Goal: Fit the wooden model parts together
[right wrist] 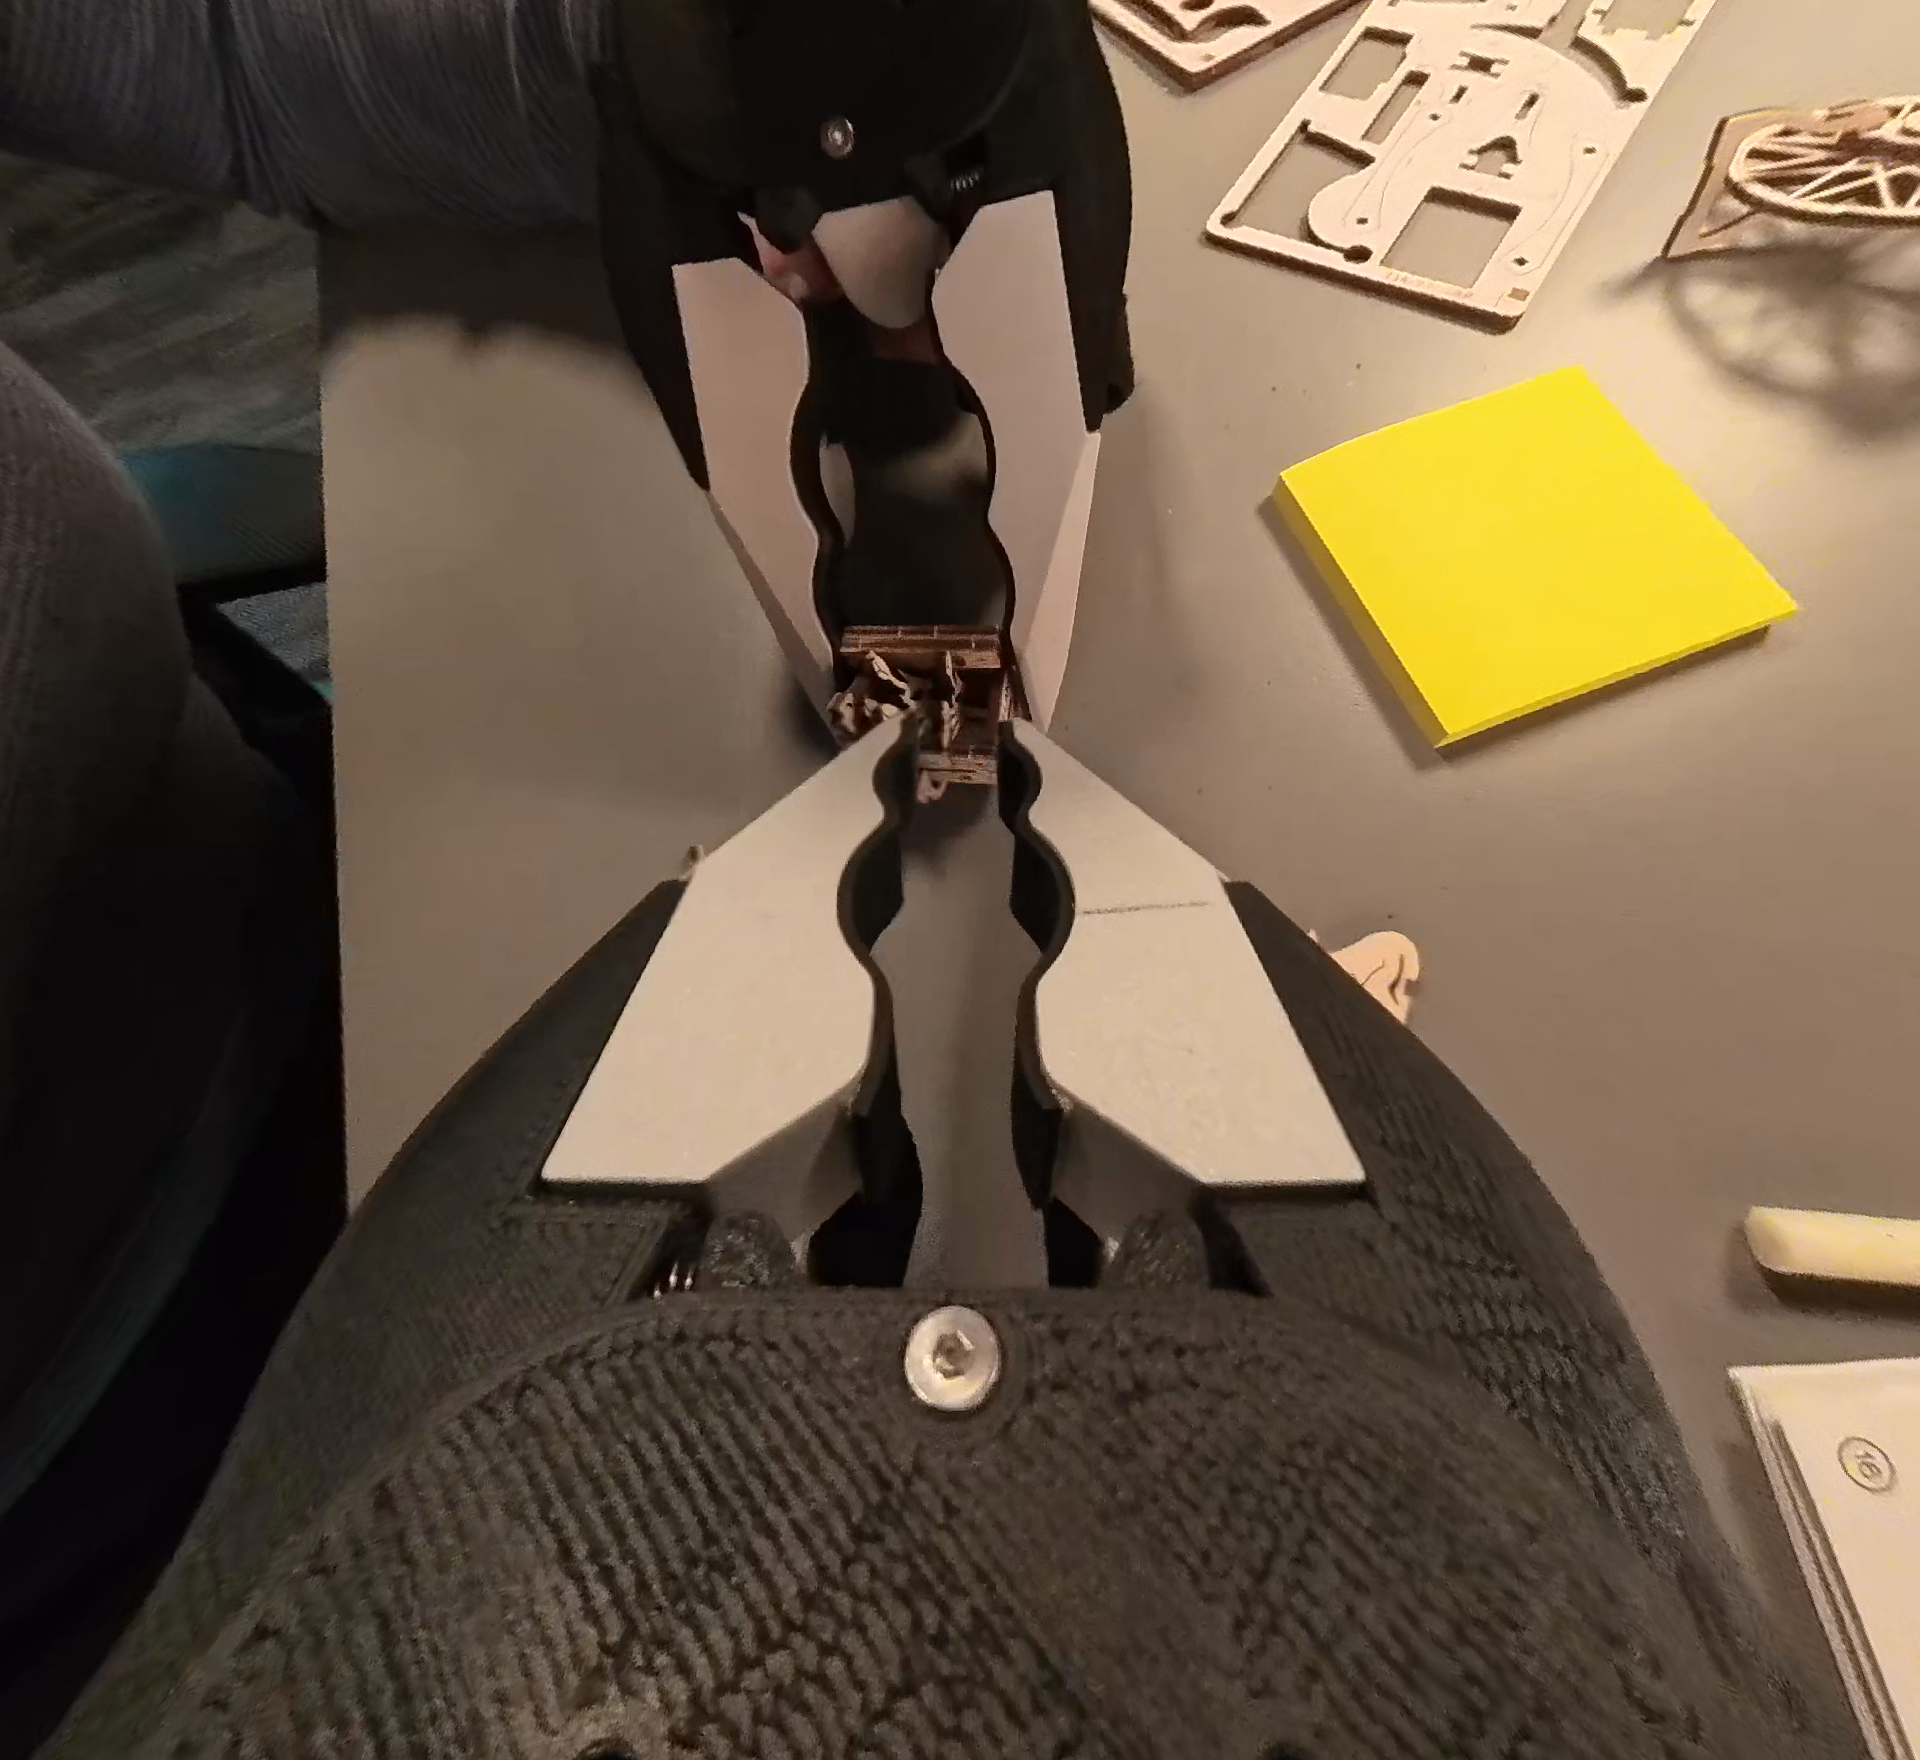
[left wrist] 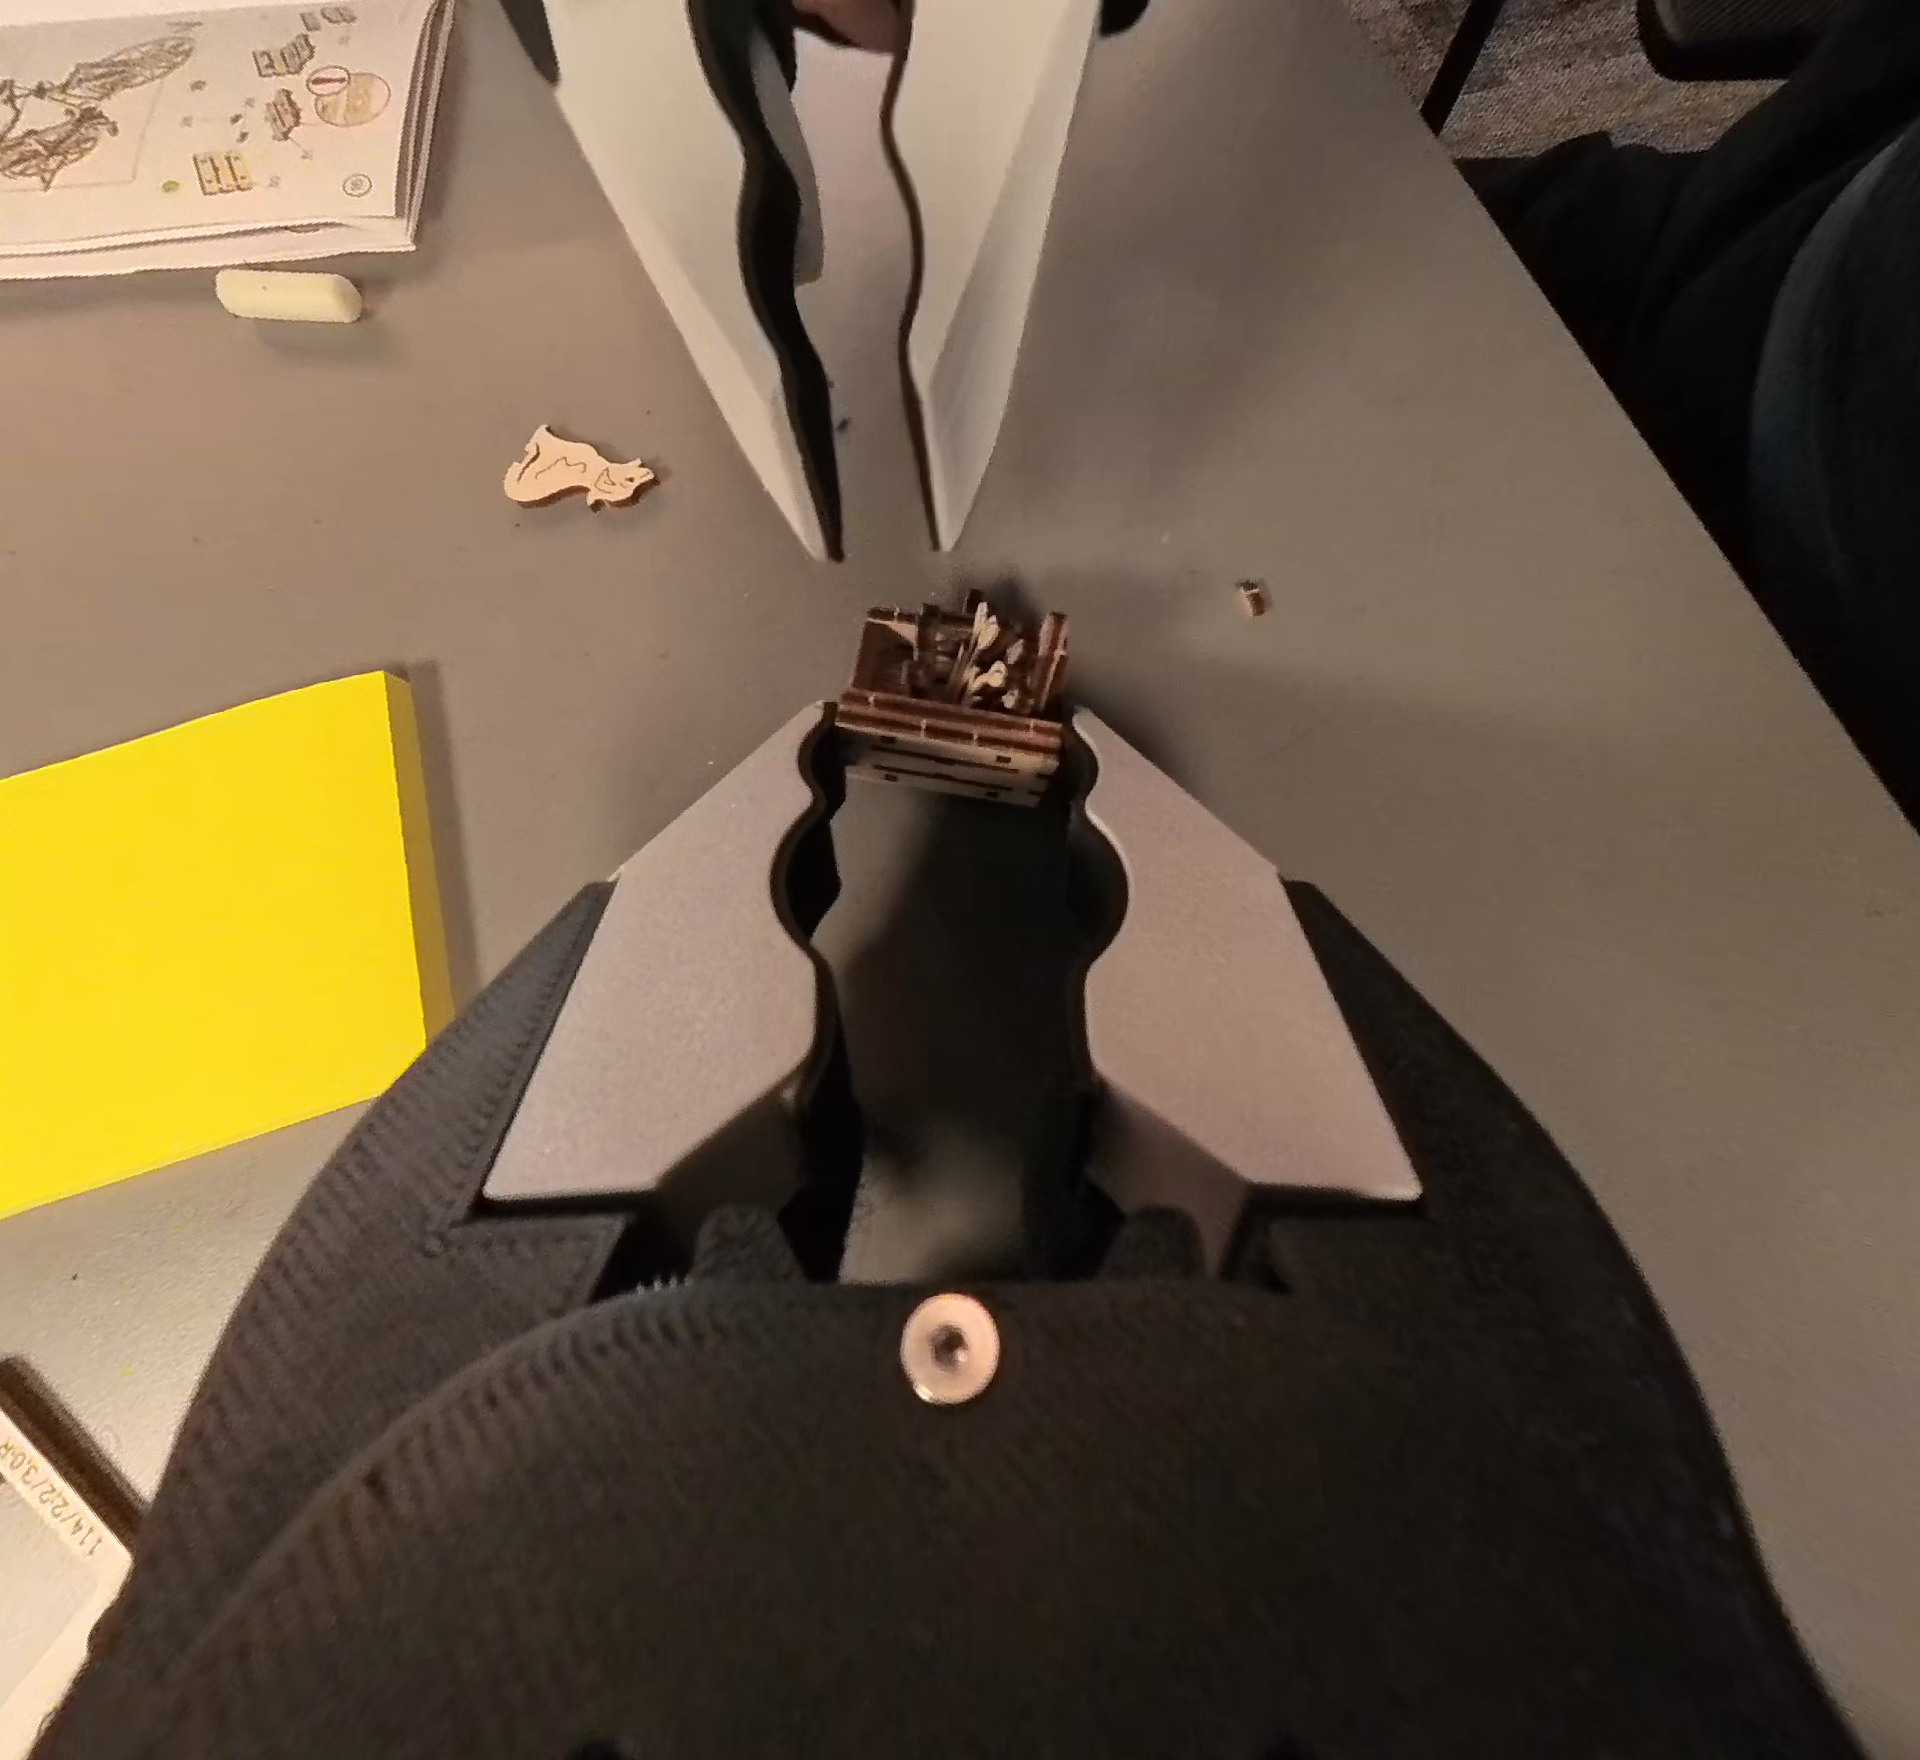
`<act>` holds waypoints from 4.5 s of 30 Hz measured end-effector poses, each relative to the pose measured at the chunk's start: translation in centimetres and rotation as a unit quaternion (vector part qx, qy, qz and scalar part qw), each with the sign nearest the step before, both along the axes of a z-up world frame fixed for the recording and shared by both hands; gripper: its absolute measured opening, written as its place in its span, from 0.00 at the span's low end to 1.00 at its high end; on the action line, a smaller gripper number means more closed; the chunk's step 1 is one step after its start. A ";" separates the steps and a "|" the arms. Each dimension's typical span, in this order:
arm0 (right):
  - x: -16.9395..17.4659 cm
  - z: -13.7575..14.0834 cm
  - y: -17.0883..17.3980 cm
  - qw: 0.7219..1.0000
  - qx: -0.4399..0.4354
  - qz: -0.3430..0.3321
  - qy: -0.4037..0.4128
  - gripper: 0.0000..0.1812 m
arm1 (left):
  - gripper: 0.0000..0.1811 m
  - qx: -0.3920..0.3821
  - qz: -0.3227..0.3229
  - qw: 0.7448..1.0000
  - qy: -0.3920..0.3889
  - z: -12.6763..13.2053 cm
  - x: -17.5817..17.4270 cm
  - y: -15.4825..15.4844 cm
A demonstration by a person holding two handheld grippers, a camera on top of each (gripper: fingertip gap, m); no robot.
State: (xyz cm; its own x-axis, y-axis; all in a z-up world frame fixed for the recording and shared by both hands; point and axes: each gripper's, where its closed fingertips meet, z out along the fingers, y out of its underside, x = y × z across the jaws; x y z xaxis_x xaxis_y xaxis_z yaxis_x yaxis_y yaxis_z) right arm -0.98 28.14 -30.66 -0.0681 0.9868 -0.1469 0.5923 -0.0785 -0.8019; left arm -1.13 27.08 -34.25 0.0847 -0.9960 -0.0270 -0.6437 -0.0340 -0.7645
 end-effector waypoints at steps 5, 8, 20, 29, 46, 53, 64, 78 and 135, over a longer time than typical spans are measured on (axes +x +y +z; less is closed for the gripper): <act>-0.3 0.1 -0.9 0.999 0.028 0.017 0.020 0.13 | 0.22 -0.002 0.000 1.000 0.000 0.0 0.0 0.0; -0.4 0.0 -1.0 0.998 0.056 0.022 0.020 0.10 | 0.22 -0.003 0.001 1.000 0.000 0.0 0.0 0.0; -0.4 -1.0 -1.7 0.990 0.129 0.052 -0.006 0.01 | 0.22 -0.003 0.001 1.000 0.000 0.0 0.0 0.0; -0.6 -1.1 -1.0 0.993 0.109 0.020 -0.034 0.00 | 0.22 -0.007 0.005 1.000 0.000 0.0 0.0 0.0; -0.5 -1.3 -1.0 0.993 0.097 0.014 -0.071 0.00 | 0.22 -0.010 0.006 1.000 0.000 0.0 0.0 0.0; 0.0 -0.9 -1.3 0.997 0.065 0.007 -0.051 0.07 | 0.22 -0.011 0.006 1.000 0.000 0.0 0.0 0.0; -0.4 -1.0 -0.1 0.997 0.066 -0.019 -0.042 0.04 | 0.22 -0.012 0.006 1.000 0.000 0.0 0.0 0.0; -0.6 -1.2 -0.5 0.991 0.117 0.009 -0.062 0.00 | 0.22 -0.014 0.007 1.000 0.000 0.0 0.0 0.0; 4.0 -3.6 6.1 0.978 0.083 -0.125 -0.144 0.15 | 0.23 -0.020 0.008 1.000 0.001 -0.1 0.1 -0.3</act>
